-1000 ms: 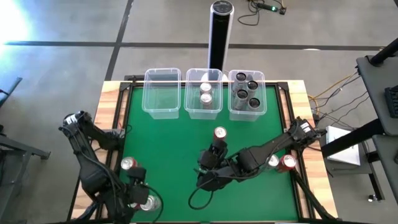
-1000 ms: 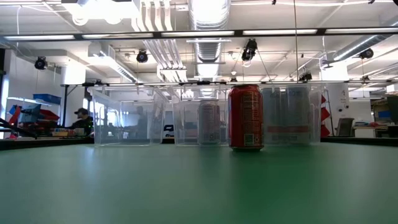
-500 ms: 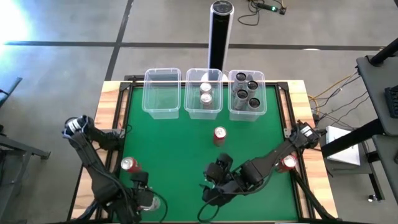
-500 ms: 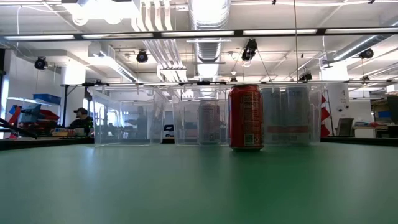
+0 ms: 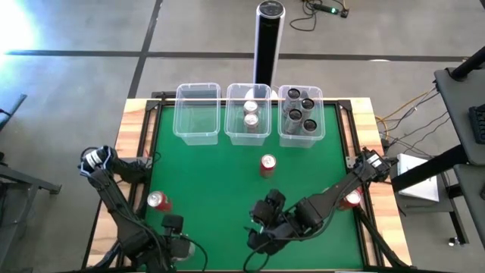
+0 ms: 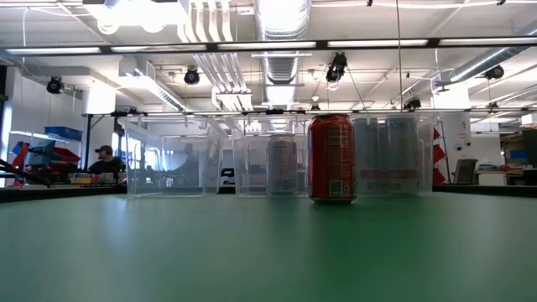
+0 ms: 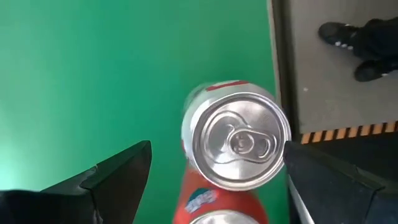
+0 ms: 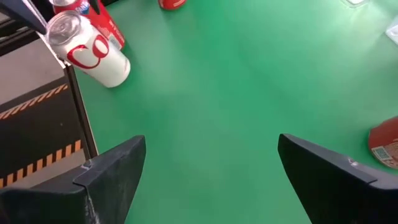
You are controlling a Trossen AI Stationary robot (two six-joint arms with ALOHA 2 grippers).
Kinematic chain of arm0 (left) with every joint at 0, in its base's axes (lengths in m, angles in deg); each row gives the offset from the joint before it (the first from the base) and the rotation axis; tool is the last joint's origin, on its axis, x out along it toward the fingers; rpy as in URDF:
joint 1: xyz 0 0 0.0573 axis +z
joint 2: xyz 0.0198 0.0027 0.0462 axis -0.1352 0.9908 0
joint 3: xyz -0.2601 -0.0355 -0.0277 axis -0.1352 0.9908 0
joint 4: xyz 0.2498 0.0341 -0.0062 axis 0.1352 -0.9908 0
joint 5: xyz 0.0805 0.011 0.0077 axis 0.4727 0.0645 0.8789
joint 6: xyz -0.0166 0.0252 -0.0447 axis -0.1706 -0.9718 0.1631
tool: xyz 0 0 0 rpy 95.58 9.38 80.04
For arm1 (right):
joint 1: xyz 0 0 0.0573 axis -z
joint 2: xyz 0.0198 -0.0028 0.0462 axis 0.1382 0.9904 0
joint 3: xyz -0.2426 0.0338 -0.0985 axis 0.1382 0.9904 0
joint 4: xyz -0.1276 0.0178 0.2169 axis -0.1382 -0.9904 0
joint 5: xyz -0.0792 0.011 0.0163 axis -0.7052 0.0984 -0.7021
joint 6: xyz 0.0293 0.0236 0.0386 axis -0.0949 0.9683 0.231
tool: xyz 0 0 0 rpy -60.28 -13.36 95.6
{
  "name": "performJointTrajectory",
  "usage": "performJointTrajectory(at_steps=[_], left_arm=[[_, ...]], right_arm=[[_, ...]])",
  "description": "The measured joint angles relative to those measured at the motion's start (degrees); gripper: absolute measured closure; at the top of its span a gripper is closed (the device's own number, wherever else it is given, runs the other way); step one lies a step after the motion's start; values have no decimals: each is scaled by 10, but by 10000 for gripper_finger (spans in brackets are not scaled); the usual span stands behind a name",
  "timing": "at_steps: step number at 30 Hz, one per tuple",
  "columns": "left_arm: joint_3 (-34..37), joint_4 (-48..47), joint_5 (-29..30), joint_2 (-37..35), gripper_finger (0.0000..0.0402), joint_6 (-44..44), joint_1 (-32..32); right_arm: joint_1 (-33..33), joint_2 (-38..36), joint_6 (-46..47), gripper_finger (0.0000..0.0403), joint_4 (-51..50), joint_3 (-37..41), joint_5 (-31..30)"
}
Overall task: Sort soda cans
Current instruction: Put the left white soda can into the middle transparent bin
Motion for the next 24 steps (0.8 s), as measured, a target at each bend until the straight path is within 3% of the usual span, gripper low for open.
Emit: performJointTrajectory(at_steps=[24], left_arm=[[3, -16, -12, -28, 51, -3, 10]], right_arm=[[-5, 0, 1, 42, 0, -1, 17]])
